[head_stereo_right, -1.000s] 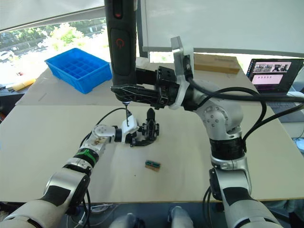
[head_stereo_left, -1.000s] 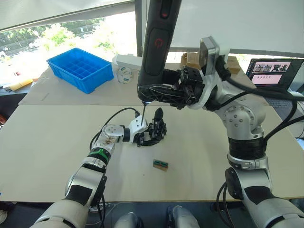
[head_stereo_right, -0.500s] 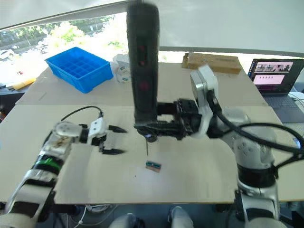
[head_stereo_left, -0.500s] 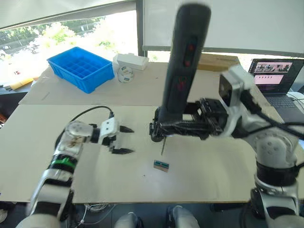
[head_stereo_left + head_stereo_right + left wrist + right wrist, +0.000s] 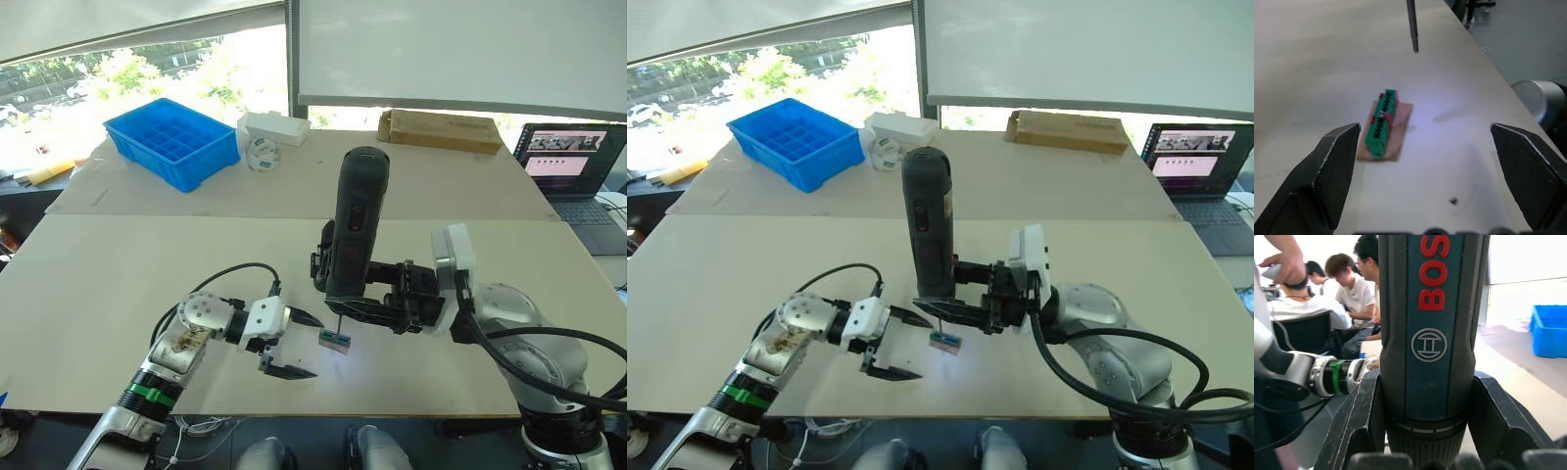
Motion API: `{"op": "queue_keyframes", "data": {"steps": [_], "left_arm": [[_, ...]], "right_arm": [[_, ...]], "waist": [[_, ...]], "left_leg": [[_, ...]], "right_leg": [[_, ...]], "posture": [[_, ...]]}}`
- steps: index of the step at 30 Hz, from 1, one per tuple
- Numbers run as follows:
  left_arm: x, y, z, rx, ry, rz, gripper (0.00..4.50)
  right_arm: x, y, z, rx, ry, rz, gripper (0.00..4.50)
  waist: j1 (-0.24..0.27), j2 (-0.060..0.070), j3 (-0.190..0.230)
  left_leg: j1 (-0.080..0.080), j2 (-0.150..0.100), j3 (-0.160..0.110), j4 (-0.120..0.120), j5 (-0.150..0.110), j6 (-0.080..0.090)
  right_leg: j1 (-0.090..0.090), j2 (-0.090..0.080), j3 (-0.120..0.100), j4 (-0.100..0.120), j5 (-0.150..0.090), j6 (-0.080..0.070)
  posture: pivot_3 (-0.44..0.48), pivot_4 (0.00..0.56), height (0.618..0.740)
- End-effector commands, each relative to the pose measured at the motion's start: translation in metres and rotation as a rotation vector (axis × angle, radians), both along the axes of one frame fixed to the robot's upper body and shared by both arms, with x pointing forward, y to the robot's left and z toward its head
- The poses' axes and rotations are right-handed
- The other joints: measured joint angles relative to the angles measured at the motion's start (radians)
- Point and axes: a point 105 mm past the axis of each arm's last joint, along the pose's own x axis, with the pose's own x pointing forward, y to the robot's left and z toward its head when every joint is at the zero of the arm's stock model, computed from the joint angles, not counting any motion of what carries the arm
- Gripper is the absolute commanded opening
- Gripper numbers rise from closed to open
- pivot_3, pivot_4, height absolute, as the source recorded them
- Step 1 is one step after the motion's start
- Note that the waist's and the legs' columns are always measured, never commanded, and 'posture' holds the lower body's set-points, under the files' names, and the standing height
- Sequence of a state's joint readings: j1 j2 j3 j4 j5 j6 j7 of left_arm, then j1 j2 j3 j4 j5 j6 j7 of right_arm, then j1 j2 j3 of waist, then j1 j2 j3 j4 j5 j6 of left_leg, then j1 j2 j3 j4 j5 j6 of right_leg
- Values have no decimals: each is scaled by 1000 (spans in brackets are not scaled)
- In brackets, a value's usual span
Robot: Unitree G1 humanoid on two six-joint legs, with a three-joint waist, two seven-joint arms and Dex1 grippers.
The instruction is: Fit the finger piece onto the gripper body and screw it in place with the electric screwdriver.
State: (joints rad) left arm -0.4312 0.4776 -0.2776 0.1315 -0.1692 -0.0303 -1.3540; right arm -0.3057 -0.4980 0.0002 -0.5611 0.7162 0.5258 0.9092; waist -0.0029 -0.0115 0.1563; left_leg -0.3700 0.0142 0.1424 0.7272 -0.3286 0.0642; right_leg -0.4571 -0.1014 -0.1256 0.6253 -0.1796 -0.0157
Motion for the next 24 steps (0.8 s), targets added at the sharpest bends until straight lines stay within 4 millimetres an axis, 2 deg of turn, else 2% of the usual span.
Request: {"op": "queue_keyframes", "data": {"steps": [1, 10, 24], "left_arm": [[4, -9, 2, -18, -25, 4, 4500], [11, -18, -4, -23, -9, 14, 4500], [13, -23, -6, -26, 3, 19, 4500]], "right_arm": [[-10, 6, 11, 32, -103, 9, 1919], [-5, 11, 9, 55, -120, -28, 1919], [4, 8, -9, 31, -115, -55, 1919]], "waist": [[-2, 0, 0], [1, 0, 0], [2, 0, 0]], "left_leg": [[0, 0, 0, 0, 0, 0], [0, 0, 0, 0, 0, 0], [0, 0, 0, 0, 0, 0]], "right_leg": [[0, 0, 0, 0, 0, 0], [0, 0, 0, 0, 0, 0], [0, 0, 0, 0, 0, 0]], "posture": [[0, 150, 738], [0, 150, 738], [0, 150, 738]]}}
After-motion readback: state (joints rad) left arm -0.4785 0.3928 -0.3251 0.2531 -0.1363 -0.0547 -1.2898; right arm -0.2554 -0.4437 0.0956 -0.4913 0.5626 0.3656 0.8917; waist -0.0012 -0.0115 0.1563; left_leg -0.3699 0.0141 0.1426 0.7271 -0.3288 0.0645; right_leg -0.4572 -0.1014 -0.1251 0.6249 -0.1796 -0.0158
